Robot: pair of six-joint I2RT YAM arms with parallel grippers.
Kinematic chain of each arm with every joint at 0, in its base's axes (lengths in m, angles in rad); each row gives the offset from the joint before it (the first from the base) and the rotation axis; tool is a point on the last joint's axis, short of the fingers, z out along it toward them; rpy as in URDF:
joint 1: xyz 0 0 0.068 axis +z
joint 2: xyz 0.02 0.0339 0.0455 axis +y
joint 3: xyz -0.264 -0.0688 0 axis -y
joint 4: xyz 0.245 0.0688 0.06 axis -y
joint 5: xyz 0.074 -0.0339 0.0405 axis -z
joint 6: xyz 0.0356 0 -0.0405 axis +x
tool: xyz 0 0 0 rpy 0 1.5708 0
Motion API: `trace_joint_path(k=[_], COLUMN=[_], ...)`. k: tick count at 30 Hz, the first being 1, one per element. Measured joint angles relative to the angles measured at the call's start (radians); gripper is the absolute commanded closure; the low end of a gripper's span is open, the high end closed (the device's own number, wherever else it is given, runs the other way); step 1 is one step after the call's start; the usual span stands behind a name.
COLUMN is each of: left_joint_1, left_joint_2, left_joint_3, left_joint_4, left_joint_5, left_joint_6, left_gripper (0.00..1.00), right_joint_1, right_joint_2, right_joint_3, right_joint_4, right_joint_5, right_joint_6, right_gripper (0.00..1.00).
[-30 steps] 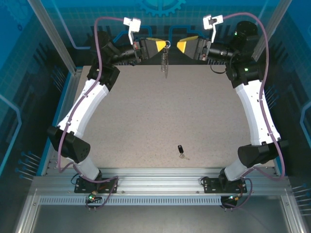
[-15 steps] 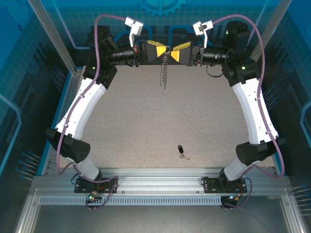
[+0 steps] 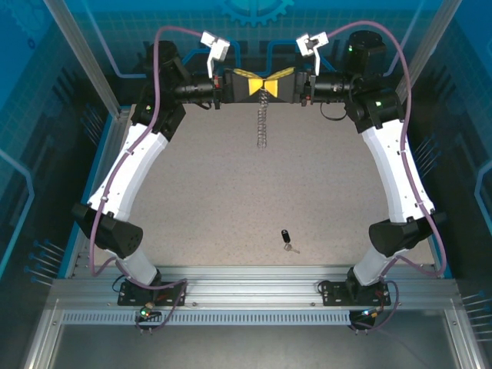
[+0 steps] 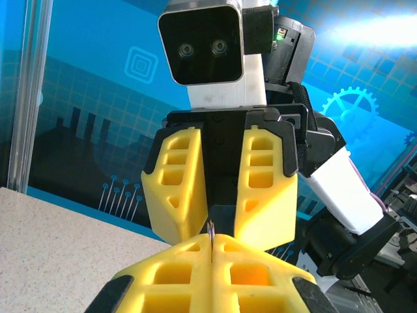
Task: Put the keys on the keyring
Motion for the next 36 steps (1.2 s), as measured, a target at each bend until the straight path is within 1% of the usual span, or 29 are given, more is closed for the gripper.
trace_joint_path(k=[4, 8, 9, 11, 12, 15, 16, 21, 28, 32, 36], left_joint_1=[0.001, 0.003, 0.003, 0.005, 0.006, 0.028, 0.040, 0.082, 0.080, 0.074, 0.052], left_joint_2=[0.000, 0.000, 0.000, 0.000, 0.000, -0.014, -0.025, -0.080, -0.105, -0.105, -0.104], left_joint_3=[0.000, 0.000, 0.000, 0.000, 0.000, -0.014, -0.026, -0.077, -0.142, -0.180, -0.185], left_joint_4=[-0.006, -0.014, -0.016, -0.022, -0.022, 0.002, 0.012, 0.071, 0.211, 0.294, 0.342], left_joint_5=[0.000, 0.002, 0.000, -0.006, -0.019, -0.056, -0.066, -0.099, -0.099, -0.100, -0.099], left_joint_6=[0.010, 0.011, 0.011, 0.013, 0.009, -0.009, -0.019, -0.076, -0.209, -0.297, -0.341], left_gripper=[1.00, 1.00, 0.96, 0.73, 0.66, 0.56, 0.55, 0.54, 0.63, 0.65, 0.65], right_joint_1=[0.004, 0.004, 0.004, 0.004, 0.004, -0.003, -0.010, -0.031, -0.031, -0.031, -0.029], right_joint_2=[0.001, 0.001, 0.000, -0.004, -0.008, -0.023, -0.025, -0.027, -0.048, -0.049, -0.049], right_joint_3=[0.000, -0.003, -0.007, -0.023, -0.035, -0.086, -0.100, -0.134, -0.185, -0.209, -0.211], right_joint_4=[-0.008, -0.011, -0.011, 0.003, 0.010, 0.045, 0.065, 0.169, 0.386, 0.510, 0.605], right_joint_5=[-0.001, 0.000, 0.002, 0.006, 0.008, 0.011, 0.011, 0.014, 0.029, 0.038, 0.049], right_joint_6=[-0.008, -0.015, -0.016, -0.015, -0.015, 0.009, 0.023, 0.102, 0.247, 0.338, 0.410], right_gripper=[1.00, 1.00, 1.00, 1.00, 1.00, 1.00, 1.00, 1.00, 1.00, 1.00, 1.00])
